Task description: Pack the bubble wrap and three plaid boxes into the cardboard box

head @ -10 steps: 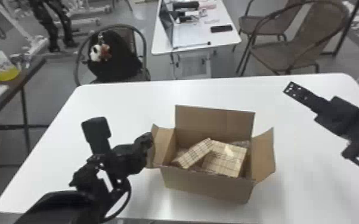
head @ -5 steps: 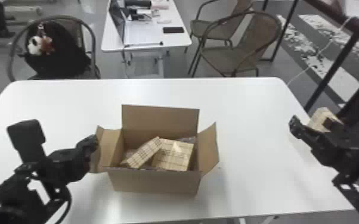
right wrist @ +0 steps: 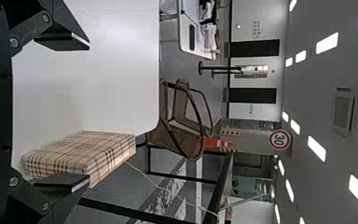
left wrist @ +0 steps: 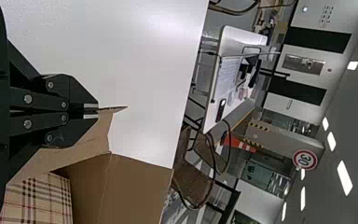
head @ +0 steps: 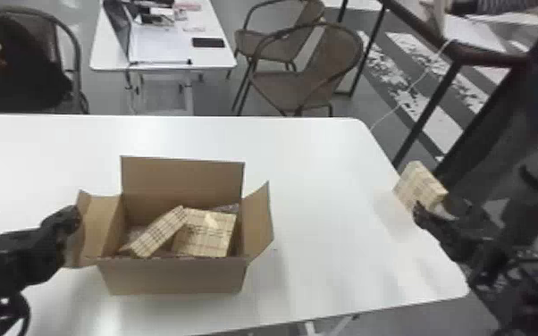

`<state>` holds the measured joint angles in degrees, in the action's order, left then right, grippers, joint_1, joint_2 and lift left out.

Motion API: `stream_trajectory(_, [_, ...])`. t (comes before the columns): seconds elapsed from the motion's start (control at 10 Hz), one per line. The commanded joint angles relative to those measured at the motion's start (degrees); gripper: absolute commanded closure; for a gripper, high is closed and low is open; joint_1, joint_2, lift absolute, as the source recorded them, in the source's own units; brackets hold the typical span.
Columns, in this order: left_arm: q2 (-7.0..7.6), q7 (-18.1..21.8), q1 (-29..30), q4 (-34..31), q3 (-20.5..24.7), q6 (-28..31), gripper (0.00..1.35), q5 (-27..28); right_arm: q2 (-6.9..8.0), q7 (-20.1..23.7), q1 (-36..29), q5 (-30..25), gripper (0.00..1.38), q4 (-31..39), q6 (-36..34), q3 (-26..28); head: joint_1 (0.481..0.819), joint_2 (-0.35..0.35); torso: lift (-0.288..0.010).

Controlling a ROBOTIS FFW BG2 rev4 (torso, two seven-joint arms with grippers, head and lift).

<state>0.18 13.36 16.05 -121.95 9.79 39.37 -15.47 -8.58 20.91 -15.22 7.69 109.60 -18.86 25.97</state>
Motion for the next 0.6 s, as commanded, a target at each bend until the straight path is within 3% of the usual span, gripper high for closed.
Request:
stream_trajectory(0.0, [-0.32, 0.0, -0.1, 0.0, -0.1, 0.0, 1.22, 0.0, -3.37, 1.2, 3.7, 0.7, 0.28, -6.6, -0.6, 0.3, 0.695, -0.231, -0.132])
stream_trajectory(0.2, [-0.32, 0.0, 0.0, 0.0, 0.0, 0.0, 1.22, 0.0, -5.22, 3.7, 6.4, -0.9, 0.28, -12.1, -1.0, 0.4, 0.695, -0.253, -0.132])
stream_trajectory(0.5, [-0.32, 0.0, 0.2, 0.0, 0.2, -0.4, 1.22, 0.0, -6.45, 8.2, 10.0, -1.3, 0.28, -19.6, 0.4, 0.4, 0.695, -0.263, -0.132])
